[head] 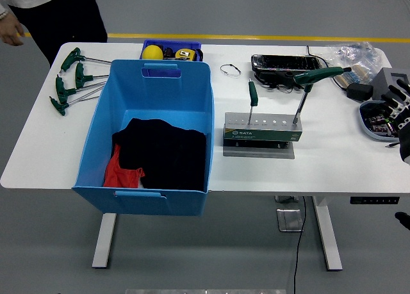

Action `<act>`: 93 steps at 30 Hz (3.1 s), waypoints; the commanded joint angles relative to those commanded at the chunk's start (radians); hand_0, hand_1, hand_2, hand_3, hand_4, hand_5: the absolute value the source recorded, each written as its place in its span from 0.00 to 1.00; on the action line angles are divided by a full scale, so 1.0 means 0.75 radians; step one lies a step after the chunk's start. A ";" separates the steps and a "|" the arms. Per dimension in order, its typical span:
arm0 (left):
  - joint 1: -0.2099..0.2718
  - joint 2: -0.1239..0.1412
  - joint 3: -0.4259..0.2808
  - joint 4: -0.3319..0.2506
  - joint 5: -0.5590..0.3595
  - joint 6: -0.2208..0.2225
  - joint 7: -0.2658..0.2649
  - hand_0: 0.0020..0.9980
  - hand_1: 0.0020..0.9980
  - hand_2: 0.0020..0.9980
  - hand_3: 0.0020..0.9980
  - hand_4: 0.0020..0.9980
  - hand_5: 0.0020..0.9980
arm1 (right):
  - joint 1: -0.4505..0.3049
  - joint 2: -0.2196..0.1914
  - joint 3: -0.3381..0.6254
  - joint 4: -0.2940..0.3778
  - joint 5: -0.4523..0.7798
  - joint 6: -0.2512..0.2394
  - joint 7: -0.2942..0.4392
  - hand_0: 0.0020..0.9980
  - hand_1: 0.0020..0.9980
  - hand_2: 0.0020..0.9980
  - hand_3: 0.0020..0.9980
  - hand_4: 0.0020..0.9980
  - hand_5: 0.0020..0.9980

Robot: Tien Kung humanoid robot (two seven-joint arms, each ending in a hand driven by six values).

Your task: Lift tool from toolbox,place it in box,lift tool from toolbox,place it in box

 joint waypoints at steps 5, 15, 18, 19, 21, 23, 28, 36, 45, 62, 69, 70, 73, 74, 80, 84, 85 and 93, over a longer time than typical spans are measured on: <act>-0.002 -0.001 -0.003 0.000 0.000 0.004 -0.002 0.67 0.64 0.69 0.70 0.75 0.71 | 0.009 -0.023 0.009 0.009 0.002 -0.005 0.000 0.78 0.74 0.83 0.89 1.00 0.93; -0.011 -0.005 -0.011 0.000 -0.003 0.014 -0.006 0.67 0.63 0.68 0.70 0.75 0.71 | 0.033 -0.101 -0.008 0.011 -0.116 0.018 -0.008 0.79 0.77 0.84 0.87 1.00 0.89; -0.012 -0.004 -0.011 0.000 -0.002 0.013 -0.006 0.67 0.63 0.68 0.70 0.75 0.71 | 0.040 -0.110 -0.007 0.004 -0.074 0.017 -0.004 0.79 0.77 0.84 0.87 1.00 0.89; -0.012 -0.004 -0.012 0.000 -0.001 0.013 -0.006 0.66 0.63 0.68 0.70 0.75 0.71 | 0.042 -0.111 -0.003 -0.001 -0.065 0.017 -0.006 0.79 0.77 0.84 0.87 1.00 0.90; -0.013 -0.004 -0.014 0.000 0.001 0.013 -0.006 0.66 0.63 0.68 0.70 0.75 0.71 | 0.044 -0.112 -0.001 -0.008 -0.051 0.019 -0.008 0.79 0.77 0.84 0.87 1.00 0.90; -0.013 -0.004 -0.017 0.000 0.004 0.013 -0.006 0.66 0.63 0.68 0.70 0.75 0.71 | 0.045 -0.111 0.000 -0.016 -0.040 0.024 -0.011 0.79 0.77 0.84 0.87 1.00 0.90; -0.013 -0.004 -0.013 0.000 -0.001 0.014 -0.008 0.66 0.63 0.68 0.70 0.75 0.72 | 0.046 -0.106 0.005 -0.026 -0.043 0.034 -0.017 0.80 0.77 0.84 0.87 1.00 0.89; -0.016 -0.007 -0.025 0.000 0.008 0.017 -0.007 0.66 0.63 0.68 0.70 0.74 0.72 | 0.050 -0.111 0.002 -0.025 -0.048 0.042 -0.019 0.80 0.77 0.84 0.86 1.00 0.89; -0.025 -0.013 0.000 0.000 -0.032 0.016 -0.015 0.67 0.63 0.69 0.71 0.74 0.73 | 0.058 -0.131 -0.010 -0.023 -0.074 0.057 -0.026 0.81 0.78 0.84 0.86 1.00 0.88; -0.055 -0.020 0.037 0.000 -0.091 0.010 -0.024 0.67 0.63 0.69 0.71 0.74 0.73 | 0.273 -0.374 -0.246 -0.012 -0.517 -0.021 -0.016 0.91 0.82 0.86 0.86 1.00 0.88; -0.071 -0.018 0.059 0.000 -0.119 0.009 -0.035 0.66 0.63 0.68 0.71 0.74 0.74 | 0.492 -0.504 -0.504 -0.024 -0.860 -0.020 -0.074 0.92 0.83 0.87 0.87 1.00 0.87; -0.072 -0.017 0.060 0.000 -0.121 0.010 -0.038 0.66 0.63 0.68 0.71 0.74 0.74 | 0.514 -0.510 -0.532 -0.029 -0.884 -0.015 -0.085 0.92 0.83 0.87 0.87 1.00 0.87; -0.074 -0.017 0.063 0.000 -0.127 0.012 -0.046 0.66 0.63 0.68 0.71 0.74 0.74 | 0.600 -0.522 -0.642 -0.053 -0.991 0.008 -0.122 0.92 0.83 0.85 0.86 1.00 0.87; -0.075 -0.017 0.061 0.000 -0.126 0.013 -0.047 0.66 0.63 0.68 0.71 0.74 0.74 | 0.620 -0.523 -0.670 -0.061 -1.014 0.012 -0.126 0.92 0.83 0.85 0.86 1.00 0.87; -0.085 -0.016 0.091 0.000 -0.166 0.018 -0.056 0.66 0.62 0.68 0.71 0.74 0.74 | 0.796 -0.506 -0.880 -0.183 -1.149 0.045 -0.136 0.96 0.86 0.85 0.86 1.00 0.84; -0.092 -0.016 0.127 0.000 -0.192 0.020 -0.060 0.66 0.62 0.68 0.71 0.74 0.74 | 0.903 -0.437 -0.975 -0.303 -1.253 0.083 -0.147 0.96 0.86 0.85 0.86 1.00 0.84; -0.094 -0.016 0.134 0.000 -0.196 0.019 -0.061 0.66 0.62 0.68 0.71 0.74 0.74 | 0.919 -0.424 -0.988 -0.324 -1.271 0.086 -0.149 0.95 0.83 0.82 0.84 1.00 0.80; -0.100 -0.016 0.167 0.000 -0.230 0.019 -0.067 0.66 0.62 0.67 0.71 0.74 0.74 | 1.037 -0.321 -1.107 -0.499 -1.434 0.136 -0.205 0.84 0.69 0.62 0.74 1.00 0.77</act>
